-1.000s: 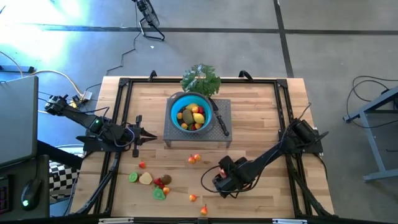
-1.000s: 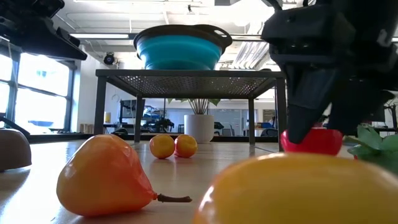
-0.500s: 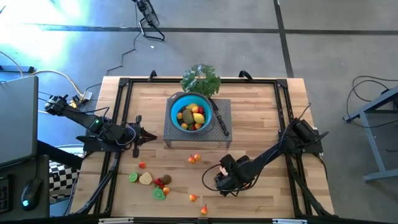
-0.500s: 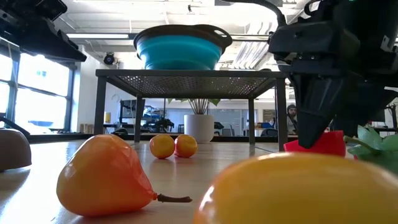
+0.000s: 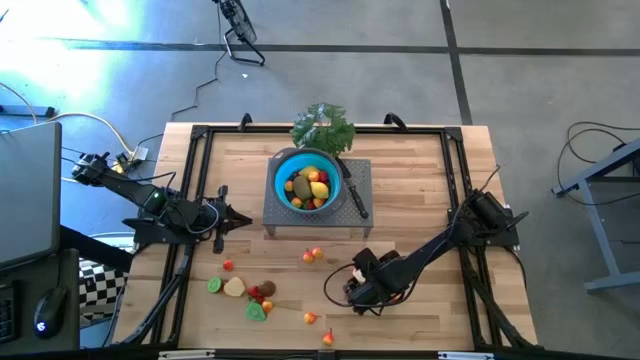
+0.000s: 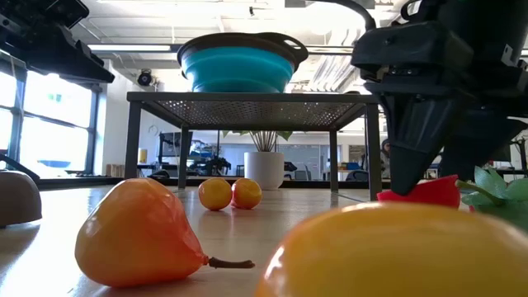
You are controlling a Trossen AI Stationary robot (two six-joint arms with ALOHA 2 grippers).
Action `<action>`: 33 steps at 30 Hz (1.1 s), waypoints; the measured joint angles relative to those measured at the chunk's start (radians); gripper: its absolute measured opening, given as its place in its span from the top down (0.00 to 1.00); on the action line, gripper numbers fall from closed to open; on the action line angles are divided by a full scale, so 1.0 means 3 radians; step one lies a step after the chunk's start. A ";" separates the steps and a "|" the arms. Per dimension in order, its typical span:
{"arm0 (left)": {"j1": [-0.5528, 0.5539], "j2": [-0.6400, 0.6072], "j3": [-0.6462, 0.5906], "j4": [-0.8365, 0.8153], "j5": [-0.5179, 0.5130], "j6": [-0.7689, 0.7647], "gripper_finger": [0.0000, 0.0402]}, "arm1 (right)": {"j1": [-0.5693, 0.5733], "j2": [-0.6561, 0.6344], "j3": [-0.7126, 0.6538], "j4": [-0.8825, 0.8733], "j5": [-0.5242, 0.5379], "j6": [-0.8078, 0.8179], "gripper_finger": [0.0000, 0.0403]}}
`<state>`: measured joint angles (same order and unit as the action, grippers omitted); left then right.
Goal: Pick & Place Fruit
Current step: Put the apple into the blue strainer bowl on the shelf
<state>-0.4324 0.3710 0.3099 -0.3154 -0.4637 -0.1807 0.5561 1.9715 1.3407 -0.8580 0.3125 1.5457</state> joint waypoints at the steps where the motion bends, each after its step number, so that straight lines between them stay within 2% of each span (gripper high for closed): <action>1: 0.0000 -0.0001 0.0000 -0.0006 0.0000 -0.0001 0.95 | -0.0001 -0.0001 0.0000 0.0002 0.0002 -0.0006 0.14; 23: 0.0000 -0.0001 0.0000 -0.0006 -0.0001 0.0000 0.95 | -0.0025 -0.0001 0.0000 0.0032 0.0178 -0.0193 0.14; 33: 0.0000 -0.0001 0.0000 -0.0008 -0.0001 0.0000 0.95 | -0.0030 0.0212 0.0003 0.0242 0.0149 -0.0259 0.14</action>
<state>-0.4324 0.3706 0.3099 -0.3178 -0.4641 -0.1806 0.5472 2.0350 1.3415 -0.7855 0.3571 1.4681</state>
